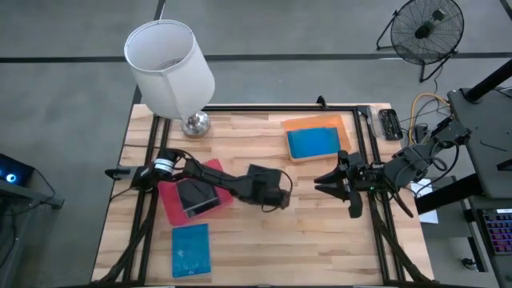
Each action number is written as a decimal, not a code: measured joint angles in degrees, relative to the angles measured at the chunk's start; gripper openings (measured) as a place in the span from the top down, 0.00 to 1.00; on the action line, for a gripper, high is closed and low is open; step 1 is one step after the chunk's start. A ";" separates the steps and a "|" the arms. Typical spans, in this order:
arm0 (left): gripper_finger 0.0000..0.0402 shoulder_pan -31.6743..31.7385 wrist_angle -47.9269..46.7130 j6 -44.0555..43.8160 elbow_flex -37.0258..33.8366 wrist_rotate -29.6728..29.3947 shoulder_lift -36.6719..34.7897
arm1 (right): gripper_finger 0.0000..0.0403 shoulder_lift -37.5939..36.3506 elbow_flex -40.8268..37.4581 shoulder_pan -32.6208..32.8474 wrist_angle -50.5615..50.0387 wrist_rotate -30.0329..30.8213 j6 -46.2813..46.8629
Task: Pick & place jewel cases by type
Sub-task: Put the black CD case into the pink bin
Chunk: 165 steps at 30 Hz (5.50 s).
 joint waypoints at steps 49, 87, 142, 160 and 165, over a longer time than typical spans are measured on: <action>0.28 -3.11 -5.90 37.38 28.01 24.78 7.60 | 0.68 0.41 -4.92 6.70 3.25 7.37 13.41; 0.28 11.44 32.53 45.56 -30.18 55.48 -23.72 | 0.58 22.27 -10.42 17.90 -18.95 37.42 91.41; 0.27 13.01 36.00 26.58 -31.08 37.23 -16.53 | 0.28 32.72 -16.98 15.15 -12.77 22.35 96.29; 0.28 11.50 39.24 24.86 -31.30 36.16 -12.68 | 0.26 33.00 -20.12 13.27 -7.59 19.87 97.14; 0.28 11.24 40.78 23.84 -31.19 36.42 -12.37 | 0.27 34.53 -20.87 13.20 -4.23 19.14 97.11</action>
